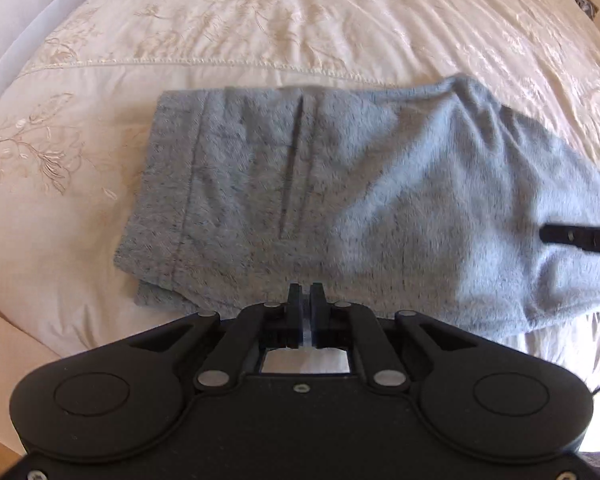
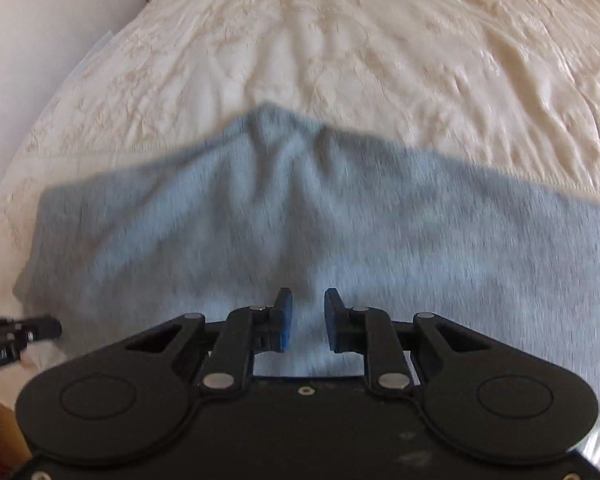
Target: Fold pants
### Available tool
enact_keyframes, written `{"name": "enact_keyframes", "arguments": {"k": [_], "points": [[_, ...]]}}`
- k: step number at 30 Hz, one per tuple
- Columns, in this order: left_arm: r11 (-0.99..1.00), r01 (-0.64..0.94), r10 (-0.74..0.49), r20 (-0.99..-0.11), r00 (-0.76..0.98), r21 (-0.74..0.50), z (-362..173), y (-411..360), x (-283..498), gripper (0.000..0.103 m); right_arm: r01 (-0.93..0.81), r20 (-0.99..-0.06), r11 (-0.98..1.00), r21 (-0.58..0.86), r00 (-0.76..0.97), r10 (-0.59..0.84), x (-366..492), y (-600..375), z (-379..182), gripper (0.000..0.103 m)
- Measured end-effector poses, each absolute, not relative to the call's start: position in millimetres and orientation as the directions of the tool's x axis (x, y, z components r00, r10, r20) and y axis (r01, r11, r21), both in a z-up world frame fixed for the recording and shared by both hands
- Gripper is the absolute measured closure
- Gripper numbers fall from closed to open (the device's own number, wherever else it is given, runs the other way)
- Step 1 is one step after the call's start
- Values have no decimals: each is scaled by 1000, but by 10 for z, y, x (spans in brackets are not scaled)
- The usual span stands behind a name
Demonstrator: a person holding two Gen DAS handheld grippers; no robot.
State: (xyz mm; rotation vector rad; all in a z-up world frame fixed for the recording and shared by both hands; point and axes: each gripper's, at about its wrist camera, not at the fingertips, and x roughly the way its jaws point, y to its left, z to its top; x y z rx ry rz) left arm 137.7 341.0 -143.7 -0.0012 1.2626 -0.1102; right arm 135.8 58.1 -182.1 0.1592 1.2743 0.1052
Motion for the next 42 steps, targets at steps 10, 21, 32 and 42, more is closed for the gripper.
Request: {"name": "enact_keyframes", "arguments": {"k": [10, 21, 32, 42], "points": [[997, 65, 14, -973, 230, 29, -1541, 3362, 1282, 91, 328, -920, 922, 204, 387, 65, 415, -419, -1534, 85], [991, 131, -27, -941, 338, 19, -1163, 2224, 1146, 91, 611, -887, 764, 207, 446, -116, 41, -2156, -1407, 81], [972, 235, -57, -955, 291, 14, -1320, 696, 830, 91, 673, -849, 704, 224, 490, -198, -188, -3526, -1456, 71], [943, 332, -90, -947, 310, 19, -1369, -316, 863, 90, 563, -917, 805, 188, 394, -62, 2, -4023, -1953, 98]]}}
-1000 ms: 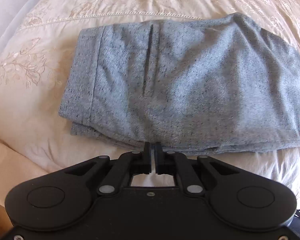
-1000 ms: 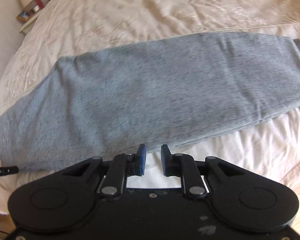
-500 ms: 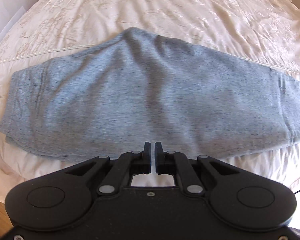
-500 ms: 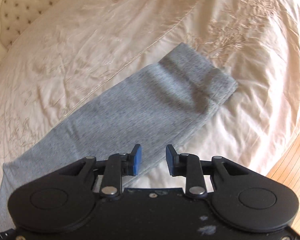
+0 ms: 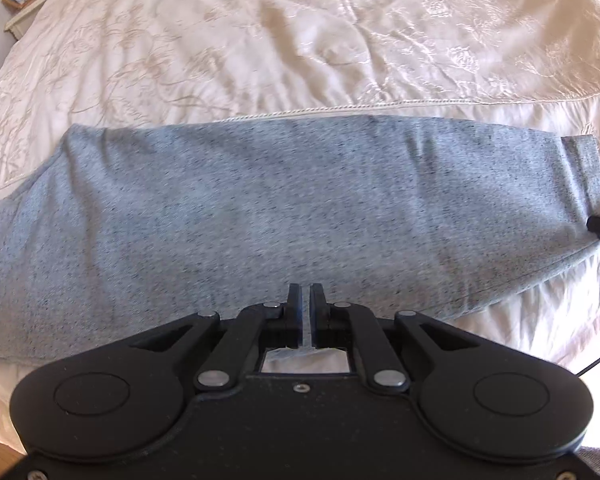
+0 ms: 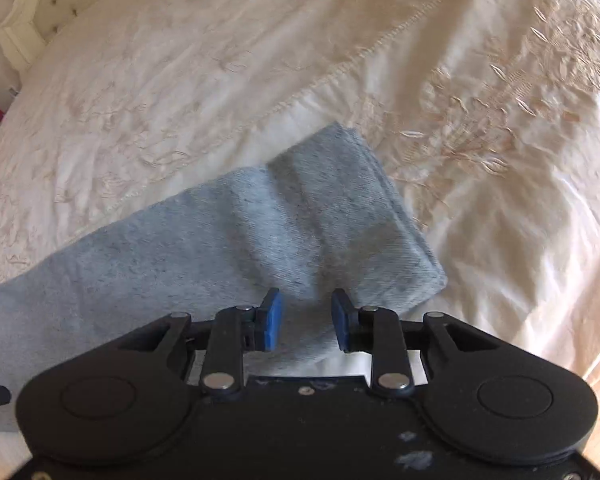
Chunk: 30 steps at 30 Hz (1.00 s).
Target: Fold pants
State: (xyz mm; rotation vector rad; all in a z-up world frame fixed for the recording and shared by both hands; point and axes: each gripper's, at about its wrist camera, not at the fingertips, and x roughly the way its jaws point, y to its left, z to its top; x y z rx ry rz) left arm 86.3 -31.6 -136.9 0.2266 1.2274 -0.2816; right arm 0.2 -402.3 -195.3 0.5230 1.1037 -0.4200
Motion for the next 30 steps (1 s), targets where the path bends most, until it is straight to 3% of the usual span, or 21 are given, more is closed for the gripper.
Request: {"name": "enact_keyframes", "arguments": {"k": [1, 3, 8, 16, 17, 20, 24, 30], "points": [[939, 343, -97, -947, 305, 14, -1380, -391, 881, 90, 575, -920, 792, 203, 390, -48, -42, -4112, -2009, 103], [930, 367, -106, -950, 293, 10, -1424, -545, 936, 90, 566, -910, 784, 256, 414, -1, -98, -4211, -2041, 103], [916, 400, -138, -957, 256, -25, -1539, -875, 1205, 90, 524, -914, 820, 230, 407, -3, -74, -4137, -2020, 103], [938, 343, -109, -979, 171, -44, -2010, -1327, 1915, 92, 493, -918, 843, 215, 396, 3, -143, -4033, -2012, 103], [943, 330, -94, -984, 154, -38, -2082, -1370, 1981, 93, 490, -915, 843, 221, 404, 5, -174, -4042, -1965, 102], [948, 319, -67, -986, 151, -16, -2116, -1471, 2054, 99, 515, -906, 829, 217, 422, -25, -373, -4082, -1822, 71], [937, 350, -64, -983, 173, 1, -2016, -1484, 1900, 98, 570, -882, 759, 315, 471, 13, -634, -4230, -1747, 71], [935, 348, -116, -987, 113, -70, -2007, -1274, 1382, 96, 609, -868, 701, 369, 495, 27, -685, -4404, -1795, 65]]}}
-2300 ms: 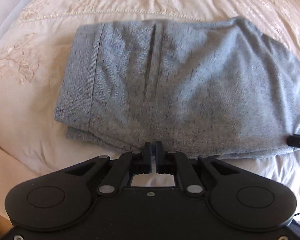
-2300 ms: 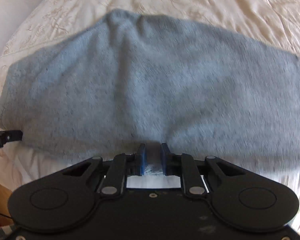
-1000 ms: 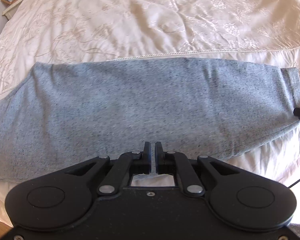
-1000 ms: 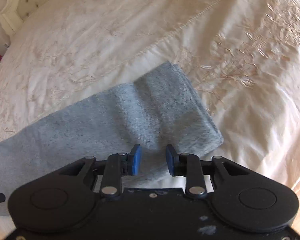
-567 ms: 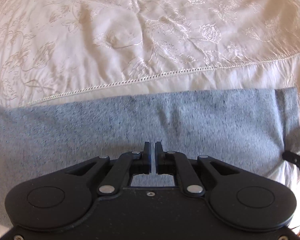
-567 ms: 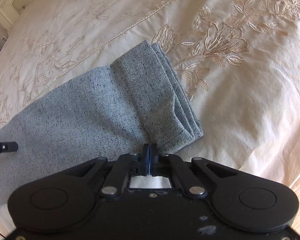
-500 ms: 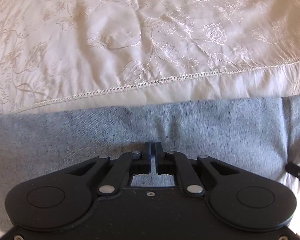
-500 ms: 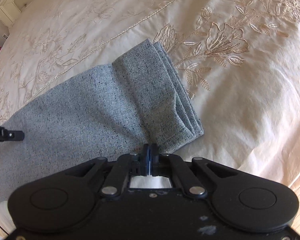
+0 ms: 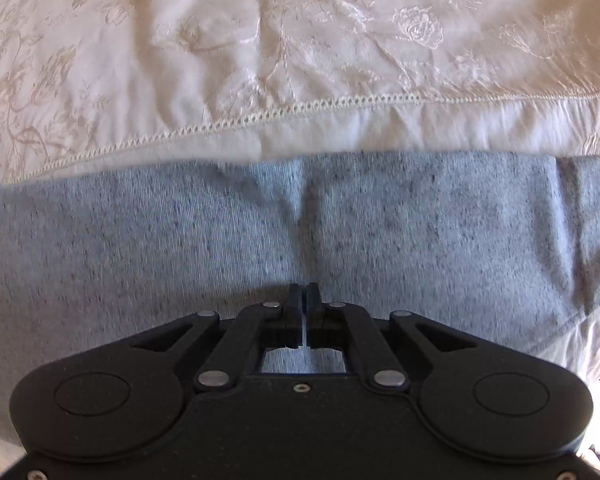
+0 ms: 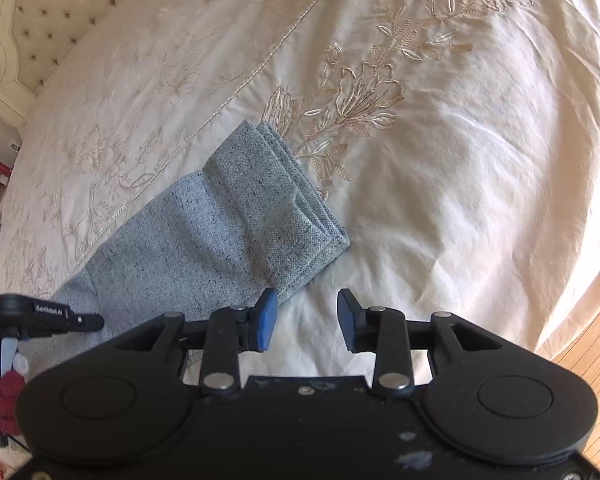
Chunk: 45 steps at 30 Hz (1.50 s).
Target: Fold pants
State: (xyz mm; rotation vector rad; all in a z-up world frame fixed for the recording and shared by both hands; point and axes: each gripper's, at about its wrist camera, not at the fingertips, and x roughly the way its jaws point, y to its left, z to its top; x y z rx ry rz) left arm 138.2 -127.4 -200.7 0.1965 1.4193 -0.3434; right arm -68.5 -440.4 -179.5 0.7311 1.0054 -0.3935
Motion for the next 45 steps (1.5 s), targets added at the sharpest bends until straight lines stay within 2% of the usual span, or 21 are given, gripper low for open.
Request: {"name": "enact_keyframes", "arguments": {"k": [10, 25, 26, 27, 29, 33, 39, 45], "points": [[938, 334, -129, -987, 95, -90, -2110, -1022, 635, 95, 665, -875, 621, 416, 480, 72, -433, -4587, -2074, 63], [933, 351, -114, -990, 86, -77, -2211, -1088, 655, 95, 689, -841, 521, 503, 530, 110, -340, -4757, -2272, 59], [933, 352, -113, -990, 86, -76, -2207, -1096, 653, 95, 685, -832, 511, 519, 543, 117, -378, -4771, -2271, 60], [933, 352, -114, -990, 85, -77, -2206, -1101, 644, 95, 681, -827, 510, 526, 549, 121, -404, -4775, -2267, 67], [933, 351, -117, -990, 82, -81, -2218, -1164, 638, 95, 654, -811, 516, 553, 565, 154, -445, -4775, -2237, 91], [932, 349, -127, -989, 68, -96, -2093, -1108, 792, 95, 618, -796, 553, 559, 587, 148, -461, -4734, -2038, 91], [928, 361, -153, -976, 155, -88, -1852, -1166, 1227, 95, 578, -783, 598, 555, 605, 143, -441, -4692, -1828, 91], [952, 298, -119, -979, 167, -65, -2054, -1293, 1753, 95, 572, -785, 607, 551, 603, 144, -431, -4685, -1790, 91]]}}
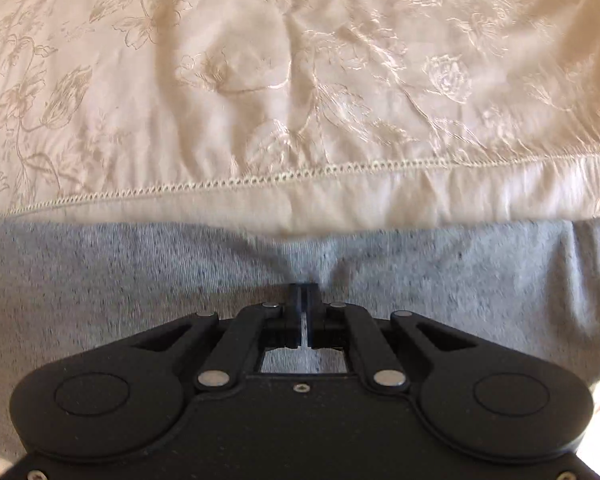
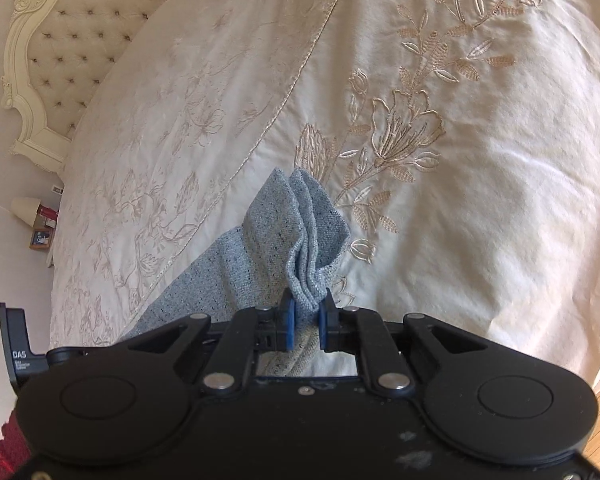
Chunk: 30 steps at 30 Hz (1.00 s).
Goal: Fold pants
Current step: 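Lift the hem with the right tool and fold it toward the left tool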
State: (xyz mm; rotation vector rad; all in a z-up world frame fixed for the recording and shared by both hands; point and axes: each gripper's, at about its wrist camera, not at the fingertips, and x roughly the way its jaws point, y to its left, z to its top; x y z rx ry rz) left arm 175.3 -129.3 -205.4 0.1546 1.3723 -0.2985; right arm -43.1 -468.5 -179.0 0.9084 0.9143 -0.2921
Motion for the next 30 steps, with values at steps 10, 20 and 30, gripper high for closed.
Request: {"name": "enact_keyframes", "arguments": {"k": [10, 20, 30], "points": [[957, 259, -180, -969, 168, -133, -1841, -1312, 1833, 94, 560, -787, 628, 539, 601, 139, -429, -4663, -1740, 91], [935, 323, -171, -984, 46, -147, -2094, -1220, 1028, 94, 569, -800, 646, 510, 590, 112, -387, -4595, -1666, 91], [948, 232, -251, -958, 136, -216, -1802, -701, 1112, 98, 584, -824, 702, 407, 567, 6, -219, -4258, -1390, 91]]}}
